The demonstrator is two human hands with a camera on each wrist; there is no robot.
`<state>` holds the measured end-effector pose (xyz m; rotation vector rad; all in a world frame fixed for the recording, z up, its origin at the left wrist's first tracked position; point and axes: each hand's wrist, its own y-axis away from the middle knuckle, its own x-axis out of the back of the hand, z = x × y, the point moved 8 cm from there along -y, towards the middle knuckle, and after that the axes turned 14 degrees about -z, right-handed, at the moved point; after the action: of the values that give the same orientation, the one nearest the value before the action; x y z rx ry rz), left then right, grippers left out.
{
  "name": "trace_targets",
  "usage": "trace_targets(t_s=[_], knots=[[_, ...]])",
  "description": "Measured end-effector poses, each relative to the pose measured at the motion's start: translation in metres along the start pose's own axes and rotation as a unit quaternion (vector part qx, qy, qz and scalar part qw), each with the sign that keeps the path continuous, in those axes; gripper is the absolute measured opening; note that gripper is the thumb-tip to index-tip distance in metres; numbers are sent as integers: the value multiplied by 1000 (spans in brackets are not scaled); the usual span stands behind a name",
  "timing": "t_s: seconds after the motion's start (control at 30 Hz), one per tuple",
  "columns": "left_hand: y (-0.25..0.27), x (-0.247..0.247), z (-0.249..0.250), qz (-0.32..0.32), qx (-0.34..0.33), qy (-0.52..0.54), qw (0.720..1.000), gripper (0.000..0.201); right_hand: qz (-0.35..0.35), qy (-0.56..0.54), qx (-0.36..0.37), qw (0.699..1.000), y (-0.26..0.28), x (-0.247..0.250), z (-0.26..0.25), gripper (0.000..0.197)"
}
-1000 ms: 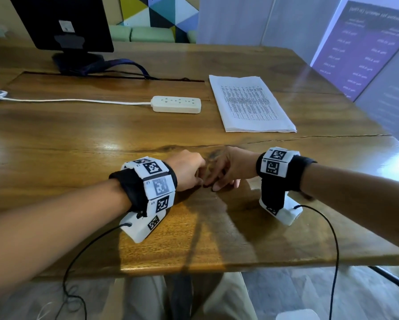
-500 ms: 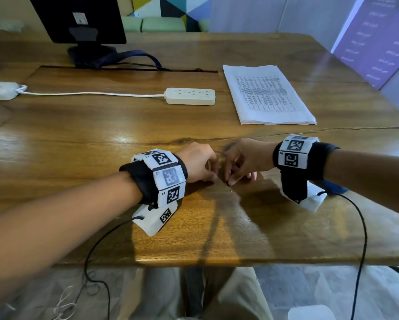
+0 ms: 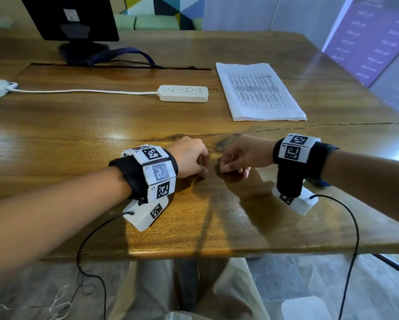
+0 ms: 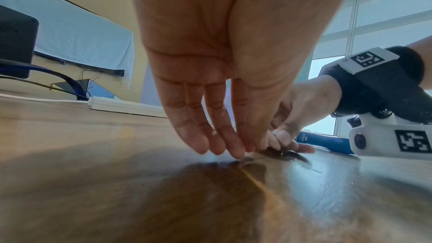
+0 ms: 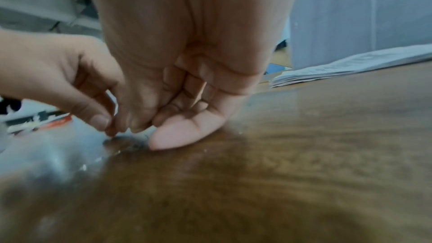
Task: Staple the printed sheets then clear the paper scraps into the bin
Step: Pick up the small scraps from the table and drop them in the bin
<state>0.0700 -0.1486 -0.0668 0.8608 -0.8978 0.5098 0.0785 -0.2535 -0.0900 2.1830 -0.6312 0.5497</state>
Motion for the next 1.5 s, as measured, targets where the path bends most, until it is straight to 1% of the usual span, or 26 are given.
trace_targets(t_s=[0.1, 0.13, 0.2, 0.23, 0.33, 0.4, 0.47, 0.6, 0.67, 0.73, 0.9, 0.97, 1.07, 1.13, 1.2, 1.3, 1.4, 1.5], knots=[[2, -1, 0, 1, 2, 0, 1000, 21, 21, -53, 8, 998, 8, 1, 7, 6], [3, -2, 1, 1, 1, 1, 1000, 22, 30, -62, 10, 998, 10, 1, 9, 9], [4, -4, 5, -7, -6, 3, 1000, 24, 54, -70, 6, 996, 13, 1, 11, 23], [4, -5, 8, -12, -10, 3, 1000, 24, 67, -69, 0, 995, 14, 1, 11, 27], [4, -3, 16, -13, -19, 1, 1000, 24, 110, -52, -18, 992, 17, -1, 9, 33], [3, -1, 18, -8, -19, -2, 1000, 24, 137, -54, -27, 989, 21, -2, 10, 31], [3, 0, 18, -7, -17, -5, 1000, 23, 155, -69, -44, 985, 25, -4, 15, 23], [4, 0, 19, -2, -14, -7, 1000, 20, 167, -101, -68, 978, 27, -8, 20, 12], [5, 0, 21, 5, -15, -6, 1000, 16, 172, -98, -71, 978, 28, -9, 18, 11], [7, 0, 24, 12, -16, -6, 1000, 14, 172, -87, -74, 978, 28, -9, 16, 13], [9, -1, 29, 14, -14, -23, 1000, 17, 148, -44, -97, 983, 25, -11, 10, 20], [10, -2, 29, 11, -11, -25, 1000, 17, 136, -9, -112, 984, 22, -12, 8, 17], [12, -2, 29, 13, -8, -23, 1000, 16, 128, 35, -126, 983, 22, -15, 4, 6], [12, -3, 29, 14, -8, -23, 1000, 16, 128, 59, -125, 982, 22, -18, 2, 10], [12, -4, 30, 12, -6, -23, 1000, 16, 125, 65, -128, 982, 22, -21, 1, 10], [11, -6, 33, 8, -3, -22, 1000, 11, 98, 59, -136, 984, 20, -19, 0, 13], [11, -5, 36, 6, -6, -18, 1000, 9, 77, -17, -124, 989, 24, -15, 6, 15], [11, -5, 41, 2, -32, -25, 999, 8, 87, -75, -122, 986, 30, -12, 17, 14]])
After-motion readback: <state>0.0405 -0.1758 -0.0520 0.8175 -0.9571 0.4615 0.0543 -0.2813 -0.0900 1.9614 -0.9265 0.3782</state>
